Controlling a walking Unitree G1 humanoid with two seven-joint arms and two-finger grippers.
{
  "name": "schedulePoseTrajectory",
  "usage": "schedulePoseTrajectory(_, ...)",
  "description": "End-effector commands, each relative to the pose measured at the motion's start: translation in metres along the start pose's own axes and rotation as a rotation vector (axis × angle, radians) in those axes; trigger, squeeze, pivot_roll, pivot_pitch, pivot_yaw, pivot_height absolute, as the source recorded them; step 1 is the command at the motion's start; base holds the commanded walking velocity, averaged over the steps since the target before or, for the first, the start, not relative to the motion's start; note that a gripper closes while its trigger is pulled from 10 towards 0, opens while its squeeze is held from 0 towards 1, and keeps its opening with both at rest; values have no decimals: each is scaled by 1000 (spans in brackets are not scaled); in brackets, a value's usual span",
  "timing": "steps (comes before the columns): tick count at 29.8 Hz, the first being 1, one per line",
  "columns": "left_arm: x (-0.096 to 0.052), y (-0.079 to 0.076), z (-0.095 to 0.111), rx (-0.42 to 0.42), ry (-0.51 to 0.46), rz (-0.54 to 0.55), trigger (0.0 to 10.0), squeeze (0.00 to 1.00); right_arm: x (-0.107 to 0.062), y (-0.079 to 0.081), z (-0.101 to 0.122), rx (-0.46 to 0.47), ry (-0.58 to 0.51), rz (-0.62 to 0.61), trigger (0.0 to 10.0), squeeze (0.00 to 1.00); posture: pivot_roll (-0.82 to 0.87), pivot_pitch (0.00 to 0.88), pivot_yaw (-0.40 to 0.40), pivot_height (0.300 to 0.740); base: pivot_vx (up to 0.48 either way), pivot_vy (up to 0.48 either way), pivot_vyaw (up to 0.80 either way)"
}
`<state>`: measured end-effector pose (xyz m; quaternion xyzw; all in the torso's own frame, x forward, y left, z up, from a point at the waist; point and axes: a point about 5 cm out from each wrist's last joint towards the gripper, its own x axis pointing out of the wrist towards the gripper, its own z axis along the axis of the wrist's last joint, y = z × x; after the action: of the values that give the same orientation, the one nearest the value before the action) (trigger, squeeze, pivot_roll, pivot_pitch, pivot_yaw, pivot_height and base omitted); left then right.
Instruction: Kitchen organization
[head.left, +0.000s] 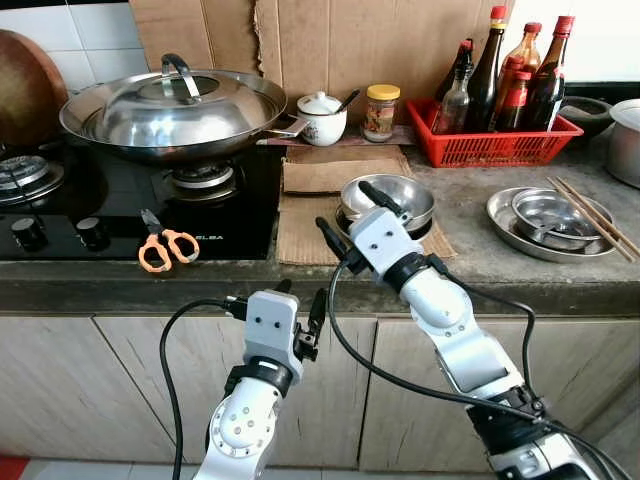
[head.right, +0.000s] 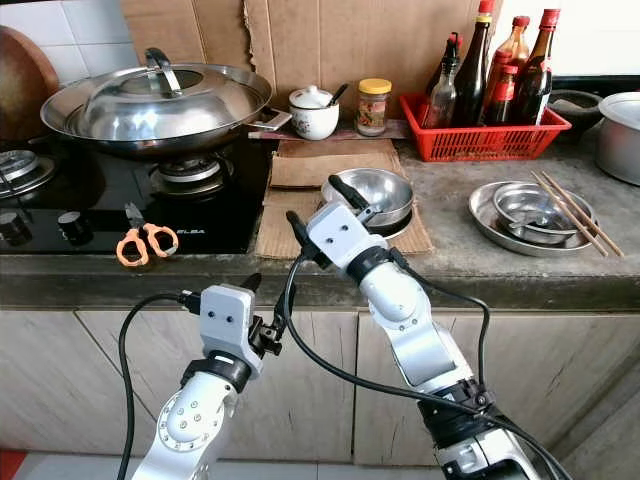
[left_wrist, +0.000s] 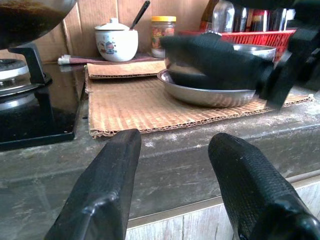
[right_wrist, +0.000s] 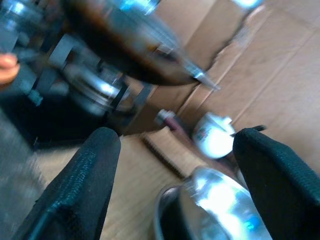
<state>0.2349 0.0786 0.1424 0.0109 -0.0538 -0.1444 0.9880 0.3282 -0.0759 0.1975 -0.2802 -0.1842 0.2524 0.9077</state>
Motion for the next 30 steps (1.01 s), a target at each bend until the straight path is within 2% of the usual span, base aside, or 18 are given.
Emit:
schedulePoseTrajectory(1,-1,-3,3,-9,-15,-5,10000,0,5,2,-1,-44,12,41,10000,0,49,22,-17,740,0,0,0)
schedulePoseTrajectory(8,-2,-3,3,-10,-15,1,10000,0,11,-3,-9,-100,66,15,10000,0,51,23,-26,740,0,0,0)
schedulePoseTrajectory(22,-1,-4,3,-11,-19,7,10000,0,18,-17,-18,-136,104,-43,10000,0,50,19,-33,740,0,0,0)
schedulePoseTrajectory(23,-1,-4,3,-11,-19,8,10000,0,18,-17,-18,-137,106,-45,2275,0,50,19,-33,740,0,0,0)
schedulePoseTrajectory(24,-1,-4,3,-11,-20,9,10000,0,17,-18,-20,-146,109,-44,0,0,50,17,-34,740,0,0,0)
schedulePoseTrajectory(30,0,-4,3,-9,-21,11,10000,0,16,-20,-24,-160,118,-43,0,0,48,15,-36,740,0,0,0)
